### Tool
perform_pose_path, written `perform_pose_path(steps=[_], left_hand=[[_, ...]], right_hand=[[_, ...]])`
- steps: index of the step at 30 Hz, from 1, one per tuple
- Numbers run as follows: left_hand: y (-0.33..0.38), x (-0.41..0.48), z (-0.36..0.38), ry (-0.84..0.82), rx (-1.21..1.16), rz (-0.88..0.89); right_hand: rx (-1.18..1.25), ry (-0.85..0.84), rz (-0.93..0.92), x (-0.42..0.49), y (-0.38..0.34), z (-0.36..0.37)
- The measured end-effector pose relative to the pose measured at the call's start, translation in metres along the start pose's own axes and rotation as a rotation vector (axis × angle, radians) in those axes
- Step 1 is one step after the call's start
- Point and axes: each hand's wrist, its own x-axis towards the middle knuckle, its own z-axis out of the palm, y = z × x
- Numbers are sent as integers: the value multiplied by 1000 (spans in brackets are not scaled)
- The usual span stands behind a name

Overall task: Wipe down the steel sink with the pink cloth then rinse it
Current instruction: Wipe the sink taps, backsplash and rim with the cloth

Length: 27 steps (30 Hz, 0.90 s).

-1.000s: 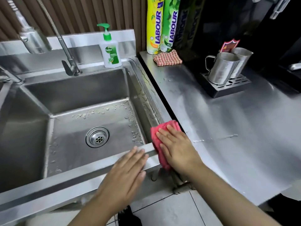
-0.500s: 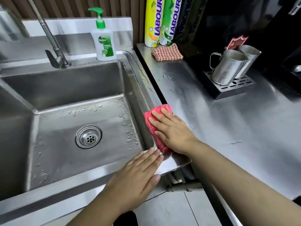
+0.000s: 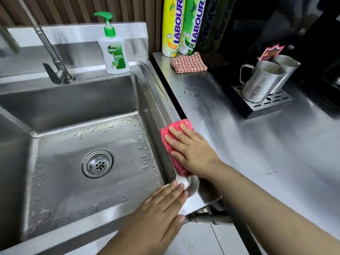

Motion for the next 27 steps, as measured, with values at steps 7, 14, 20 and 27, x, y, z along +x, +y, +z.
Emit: perform_pose_path(steps=[7, 14, 20, 27], left_hand=[[-50, 39, -42, 153, 62, 12], [-107, 89, -25, -8, 179, 218], [-114, 92, -18, 58, 166, 262], [-116, 93, -20, 62, 125, 296]], right_hand=[[24, -184, 114, 116, 28, 6], [-18, -242, 131, 177, 47, 13], [88, -161, 86, 130, 38, 8], [26, -183, 184, 239, 58, 17]])
